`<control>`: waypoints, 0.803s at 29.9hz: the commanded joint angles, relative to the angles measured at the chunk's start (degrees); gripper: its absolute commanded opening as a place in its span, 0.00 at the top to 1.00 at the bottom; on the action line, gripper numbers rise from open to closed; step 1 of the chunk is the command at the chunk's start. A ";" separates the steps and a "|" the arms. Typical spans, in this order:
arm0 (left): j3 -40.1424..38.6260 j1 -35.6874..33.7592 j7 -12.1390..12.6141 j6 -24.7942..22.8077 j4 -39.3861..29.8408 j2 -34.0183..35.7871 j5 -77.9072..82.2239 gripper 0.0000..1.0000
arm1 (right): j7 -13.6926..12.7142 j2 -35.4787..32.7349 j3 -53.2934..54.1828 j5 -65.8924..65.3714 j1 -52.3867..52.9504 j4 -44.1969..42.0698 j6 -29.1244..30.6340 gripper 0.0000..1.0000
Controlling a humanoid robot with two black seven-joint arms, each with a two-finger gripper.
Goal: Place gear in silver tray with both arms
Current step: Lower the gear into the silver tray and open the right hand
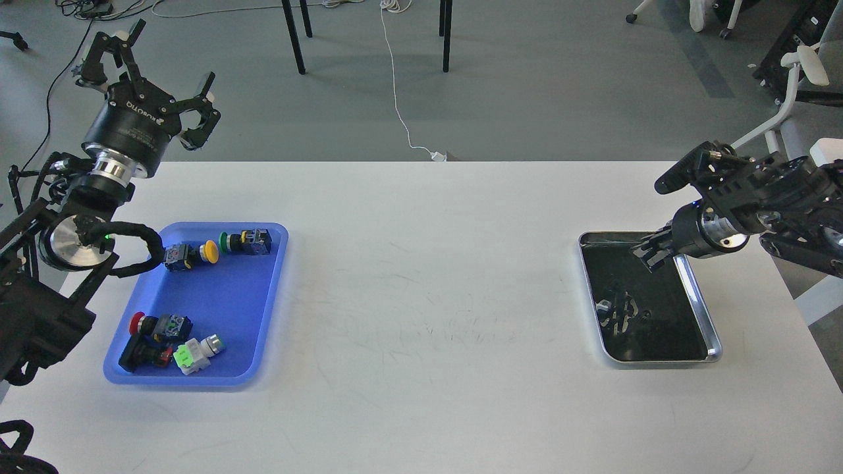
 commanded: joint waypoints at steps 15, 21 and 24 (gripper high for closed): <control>0.03 0.37 0.10 0.27 -0.52 0.01 0.72 0.02 | 0.08 -1.01 2.49 -2.03 -3.91 0.70 -3.33 0.41; 0.03 0.19 0.10 0.27 -0.52 0.10 0.98 0.02 | 0.17 -3.04 4.41 -1.95 -3.38 2.11 -3.42 0.23; 0.03 -0.33 0.27 0.35 -0.52 0.45 0.98 0.02 | 0.08 -4.70 13.09 -1.33 -3.20 1.68 -3.33 0.03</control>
